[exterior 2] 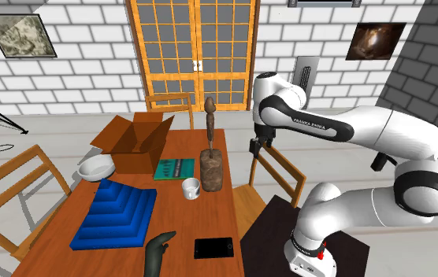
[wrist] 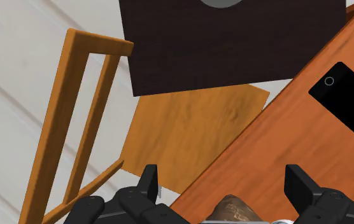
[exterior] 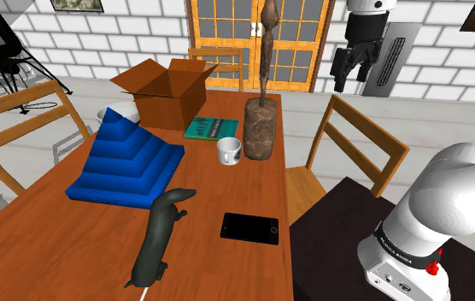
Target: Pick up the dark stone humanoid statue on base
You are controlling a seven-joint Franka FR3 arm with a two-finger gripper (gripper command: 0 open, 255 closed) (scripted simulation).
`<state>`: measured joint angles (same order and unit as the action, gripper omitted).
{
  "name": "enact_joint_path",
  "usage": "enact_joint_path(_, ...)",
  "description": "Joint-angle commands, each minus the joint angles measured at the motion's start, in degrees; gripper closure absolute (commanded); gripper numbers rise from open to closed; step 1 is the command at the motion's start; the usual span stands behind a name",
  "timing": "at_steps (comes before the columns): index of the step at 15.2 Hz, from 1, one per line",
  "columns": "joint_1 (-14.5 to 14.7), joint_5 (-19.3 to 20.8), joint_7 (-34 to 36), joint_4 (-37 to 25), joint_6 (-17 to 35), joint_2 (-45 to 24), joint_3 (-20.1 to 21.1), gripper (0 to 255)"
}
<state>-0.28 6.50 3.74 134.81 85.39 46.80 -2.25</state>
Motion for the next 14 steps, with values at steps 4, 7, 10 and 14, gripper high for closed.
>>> enact_joint_path(4, -0.8, -1.6, 5.3, -4.0, 2.8, -5.3, 2.1, 0)
enact_joint_path(7, -1.6, -2.6, 10.5, -8.7, 5.2, -10.7, 3.9, 0)
enact_joint_path(10, -2.6, -3.0, 15.6, -14.0, 6.9, -16.2, 5.6, 0)
enact_joint_path(14, -3.9, -2.8, 22.3, -22.1, 8.4, -23.5, 7.5, 0)
